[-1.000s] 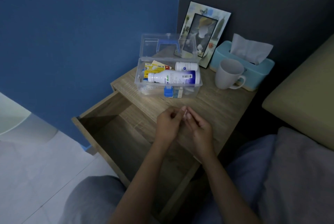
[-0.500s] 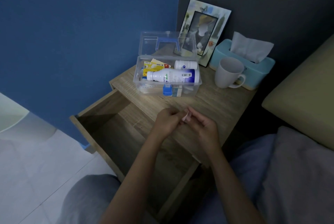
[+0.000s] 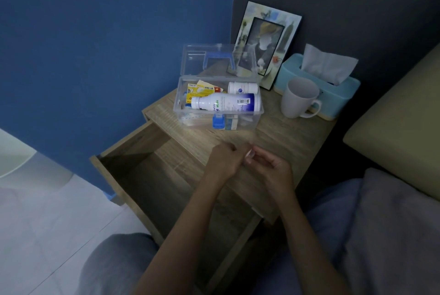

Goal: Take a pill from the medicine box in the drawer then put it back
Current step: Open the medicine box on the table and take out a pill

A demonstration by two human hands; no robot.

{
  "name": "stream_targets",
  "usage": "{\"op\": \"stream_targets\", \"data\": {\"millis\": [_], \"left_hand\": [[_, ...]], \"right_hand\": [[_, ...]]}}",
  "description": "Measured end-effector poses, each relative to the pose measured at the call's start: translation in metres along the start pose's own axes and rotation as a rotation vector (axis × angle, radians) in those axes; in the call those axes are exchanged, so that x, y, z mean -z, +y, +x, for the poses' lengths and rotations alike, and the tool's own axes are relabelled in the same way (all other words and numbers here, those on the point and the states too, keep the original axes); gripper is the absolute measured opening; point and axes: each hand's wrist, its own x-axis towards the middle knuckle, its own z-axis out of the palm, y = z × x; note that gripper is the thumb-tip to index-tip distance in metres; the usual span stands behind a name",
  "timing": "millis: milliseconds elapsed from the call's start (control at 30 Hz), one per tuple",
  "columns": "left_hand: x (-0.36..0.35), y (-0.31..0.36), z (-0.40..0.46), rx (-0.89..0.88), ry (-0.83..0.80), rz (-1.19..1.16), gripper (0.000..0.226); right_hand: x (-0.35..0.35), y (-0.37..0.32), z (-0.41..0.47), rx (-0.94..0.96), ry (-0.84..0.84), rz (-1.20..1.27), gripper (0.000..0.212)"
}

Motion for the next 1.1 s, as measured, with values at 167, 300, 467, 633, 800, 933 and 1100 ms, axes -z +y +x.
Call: {"op": "stream_targets", "data": {"millis": [167, 300, 467, 633, 800, 933, 1100], "left_hand": [[-0.003, -0.001, -0.002, -0.027, 0.003, -0.172, 0.049], [0.003, -0.004, -0.005, -0.066, -0.079, -0.339, 0.029], [0.007, -0.009, -0.005, -0.137, -0.104, -0.293, 0.020], [0.008, -0.009, -0.003, -0.152, -0.117, -0.151, 0.022], [0.005, -0.006, 0.003, -0.064, -0.061, 0.011, 0.046], [0.007, -0.002, 0.002, 0.010, -0.035, -0.082, 0.046], [0.014, -0.005, -0.006, 0.062, -0.157, -0.405, 0.022]], "right_hand": [[0.000, 0.001, -0.001, 0.006, -0.023, -0.018, 0.041], [0.002, -0.001, -0.002, 0.019, -0.002, -0.026, 0.040], [0.001, 0.002, -0.003, 0.026, -0.005, -0.040, 0.038], [-0.001, 0.002, -0.002, 0.032, -0.003, -0.083, 0.038], [0.000, 0.002, -0.002, 0.046, -0.013, -0.101, 0.041], [0.005, 0.000, -0.004, 0.051, -0.004, -0.098, 0.037], [0.015, 0.000, -0.002, 0.015, 0.007, -0.089, 0.036]]}}
